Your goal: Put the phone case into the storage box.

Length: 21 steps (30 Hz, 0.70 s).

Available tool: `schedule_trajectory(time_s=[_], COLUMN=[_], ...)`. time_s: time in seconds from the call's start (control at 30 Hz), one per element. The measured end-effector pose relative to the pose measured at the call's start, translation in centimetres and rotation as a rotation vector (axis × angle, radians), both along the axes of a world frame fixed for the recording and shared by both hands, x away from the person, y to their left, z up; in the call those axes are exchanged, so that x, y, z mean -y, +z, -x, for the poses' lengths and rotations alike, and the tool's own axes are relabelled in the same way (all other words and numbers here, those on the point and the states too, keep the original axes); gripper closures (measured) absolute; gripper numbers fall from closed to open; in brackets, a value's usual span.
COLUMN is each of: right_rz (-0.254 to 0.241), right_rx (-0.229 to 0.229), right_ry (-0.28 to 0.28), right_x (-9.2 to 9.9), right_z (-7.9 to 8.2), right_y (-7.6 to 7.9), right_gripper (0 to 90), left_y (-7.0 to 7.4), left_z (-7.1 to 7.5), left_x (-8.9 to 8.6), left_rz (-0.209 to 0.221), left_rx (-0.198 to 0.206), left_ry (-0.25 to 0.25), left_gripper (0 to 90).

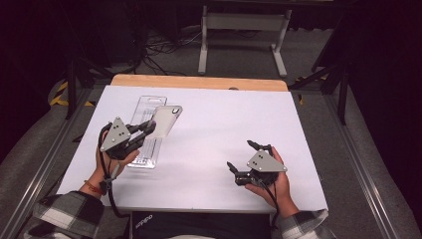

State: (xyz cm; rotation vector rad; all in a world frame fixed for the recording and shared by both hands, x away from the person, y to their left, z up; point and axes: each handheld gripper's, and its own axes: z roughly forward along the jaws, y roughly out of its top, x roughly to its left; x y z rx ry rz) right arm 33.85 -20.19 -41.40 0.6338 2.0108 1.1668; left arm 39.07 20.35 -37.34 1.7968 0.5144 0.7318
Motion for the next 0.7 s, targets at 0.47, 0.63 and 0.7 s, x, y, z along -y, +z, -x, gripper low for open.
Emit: schedule_trajectory(time_s=[0.47, 0.63, 0.7], right_rz=[0.003, 0.006, 0.006], right_rx=[-0.007, -0.008, -0.008], right_ry=[-0.009, -0.013, -0.014], right_x=[0.2, 0.2, 0.2], right_z=[-0.2, -0.3, -0.3], right_y=[-0.1, -0.2, -0.2], right_gripper=[9.7, 9.8, 9.8], left_y=[0.2, 0.2, 0.2], left_z=[-2.2, -3.0, -3.2], left_x=[-1.4, -1.8, -1.8], left_rz=[0.044, 0.05, 0.053], left_rx=[-0.02, -0.03, -0.033], left_ry=[0.027, 0.04, 0.041], left_gripper=[81.8, 81.7, 81.8])
